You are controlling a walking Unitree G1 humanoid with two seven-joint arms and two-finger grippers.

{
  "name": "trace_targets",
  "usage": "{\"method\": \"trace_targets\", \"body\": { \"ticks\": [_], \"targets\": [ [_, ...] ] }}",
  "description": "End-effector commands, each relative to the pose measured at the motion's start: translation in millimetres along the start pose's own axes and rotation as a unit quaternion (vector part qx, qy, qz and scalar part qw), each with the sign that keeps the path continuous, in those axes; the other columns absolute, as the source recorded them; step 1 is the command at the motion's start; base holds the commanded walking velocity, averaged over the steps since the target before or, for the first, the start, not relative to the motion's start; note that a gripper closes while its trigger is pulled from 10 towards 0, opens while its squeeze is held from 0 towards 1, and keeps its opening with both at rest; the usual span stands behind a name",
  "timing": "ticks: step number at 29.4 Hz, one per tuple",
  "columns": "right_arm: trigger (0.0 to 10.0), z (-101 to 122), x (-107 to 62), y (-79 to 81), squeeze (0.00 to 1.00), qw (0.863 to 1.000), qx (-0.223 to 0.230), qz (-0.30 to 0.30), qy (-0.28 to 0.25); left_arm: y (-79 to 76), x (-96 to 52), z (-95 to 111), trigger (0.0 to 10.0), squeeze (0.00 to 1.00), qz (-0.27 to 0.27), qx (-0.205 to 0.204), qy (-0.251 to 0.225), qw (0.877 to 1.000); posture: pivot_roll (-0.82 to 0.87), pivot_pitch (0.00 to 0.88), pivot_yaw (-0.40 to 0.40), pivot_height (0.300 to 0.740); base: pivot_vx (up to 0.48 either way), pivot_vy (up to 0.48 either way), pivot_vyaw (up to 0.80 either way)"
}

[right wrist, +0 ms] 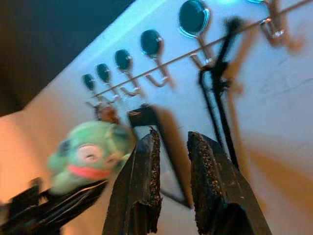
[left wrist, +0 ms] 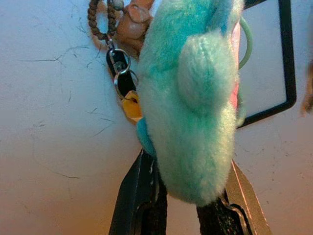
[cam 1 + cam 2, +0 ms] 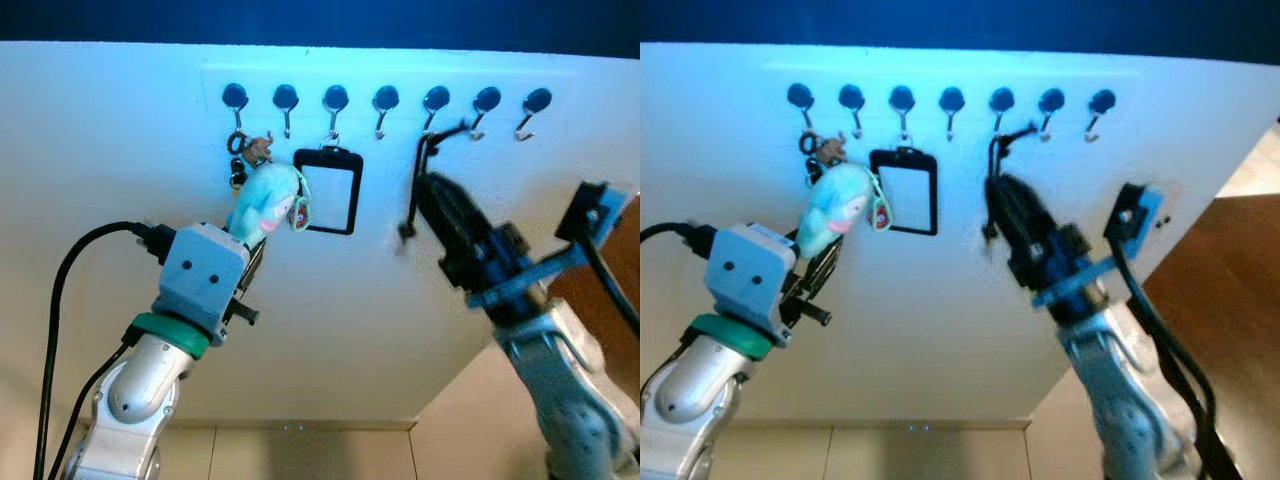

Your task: Hang keys on a hook

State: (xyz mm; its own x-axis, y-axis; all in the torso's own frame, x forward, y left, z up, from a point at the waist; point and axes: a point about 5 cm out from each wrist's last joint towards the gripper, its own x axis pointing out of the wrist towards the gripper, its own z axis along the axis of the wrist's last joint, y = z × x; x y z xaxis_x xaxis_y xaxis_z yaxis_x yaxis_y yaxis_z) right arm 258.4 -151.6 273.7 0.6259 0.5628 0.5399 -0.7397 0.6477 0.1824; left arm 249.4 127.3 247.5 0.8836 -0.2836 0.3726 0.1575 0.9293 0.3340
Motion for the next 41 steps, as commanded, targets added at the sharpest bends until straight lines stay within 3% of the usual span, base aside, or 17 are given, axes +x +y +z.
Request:
{"method": "trace_targets", "body": {
  "ticks": [1,4,9,11,12,14,17,24,25,29,32,33,37,41],
  "targets": [
    [10.0,9,-6.2,0.1,0.00,1.000,0.009,0.012,-0.014,-1.7,0.0,1,10.0,0.00,-0.005,-0.002,-0.005,1.000,0.05,0.147,0.091,0.740,0.000,0.000,0.00],
    [10.0,13,-9.3,-4.9,0.00,1.000,0.011,0.002,-0.027,-1.5,0.6,1,10.0,0.00,-0.005,-0.003,-0.006,1.000,0.05,0.147,0.091,0.740,0.000,0.000,0.00],
    [10.0,-9,-27.4,-2.4,0.00,0.998,0.041,0.038,0.042,0.8,2.7,6,10.0,0.00,-0.001,-0.007,-0.015,1.000,0.06,0.148,0.088,0.740,0.000,0.000,0.00],
    [10.0,-47,-36.6,-7.7,0.00,0.990,-0.008,0.011,0.141,3.5,5.5,12,10.0,0.00,-0.005,-0.029,-0.023,0.999,0.06,0.146,0.080,0.740,0.000,0.000,0.00],
    [10.0,-47,-36.6,-7.7,0.00,0.990,-0.008,0.011,0.141,3.5,5.5,12,10.0,0.00,-0.005,-0.029,-0.023,0.999,0.06,0.146,0.080,0.740,0.000,0.000,0.00],
    [10.0,-71,-42.2,-20.1,0.00,0.977,-0.069,-0.034,0.200,6.7,8.2,21,10.0,0.00,-0.017,-0.054,-0.037,0.998,0.07,0.146,0.072,0.740,0.000,0.000,0.00],
    [10.0,-82,-46.7,-34.1,0.00,0.961,-0.133,-0.063,0.234,9.0,9.7,29,10.0,0.00,-0.033,-0.068,-0.053,0.996,0.07,0.146,0.065,0.740,0.000,0.000,0.00],
    [10.0,-80,-55.2,-46.4,0.00,0.961,-0.133,-0.093,0.223,1.2,3.8,39,10.0,0.00,-0.114,-0.069,-0.066,0.989,0.07,0.149,0.051,0.740,0.000,0.000,0.00],
    [10.0,-78,-54.3,-48.1,0.00,0.963,-0.129,-0.096,0.216,-2.5,0.9,42,10.0,0.00,-0.144,-0.088,-0.068,0.983,0.07,0.151,0.047,0.740,0.000,0.000,0.00],
    [10.0,-79,-49.5,-46.6,0.00,0.965,-0.134,-0.085,0.209,-4.8,-2.6,46,10.0,0.00,-0.179,-0.114,-0.071,0.975,0.07,0.152,0.043,0.740,0.000,0.000,0.00],
    [10.0,-82,-46.0,-46.0,0.00,0.965,-0.141,-0.078,0.206,-0.2,1.5,53,10.0,0.00,-0.157,-0.120,-0.088,0.976,0.07,0.153,0.039,0.740,0.000,0.000,0.00],
    [10.0,-84,-44.0,-46.3,0.00,0.966,-0.145,-0.075,0.202,5.1,7.5,60,10.0,0.00,-0.130,-0.100,-0.104,0.981,0.07,0.152,0.038,0.740,0.000,0.000,0.00],
    [10.0,-85,-42.2,-46.2,0.00,0.967,-0.144,-0.073,0.198,8.4,15.1,67,10.0,0.00,-0.110,-0.056,-0.119,0.985,0.07,0.148,0.039,0.740,0.000,0.000,0.00],
    [10.0,-87,-40.8,-46.0,0.00,0.967,-0.142,-0.073,0.196,6.6,18.0,70,10.0,0.00,-0.127,-0.051,-0.123,0.983,0.07,0.143,0.047,0.740,0.000,0.000,0.00]
  ]
}}
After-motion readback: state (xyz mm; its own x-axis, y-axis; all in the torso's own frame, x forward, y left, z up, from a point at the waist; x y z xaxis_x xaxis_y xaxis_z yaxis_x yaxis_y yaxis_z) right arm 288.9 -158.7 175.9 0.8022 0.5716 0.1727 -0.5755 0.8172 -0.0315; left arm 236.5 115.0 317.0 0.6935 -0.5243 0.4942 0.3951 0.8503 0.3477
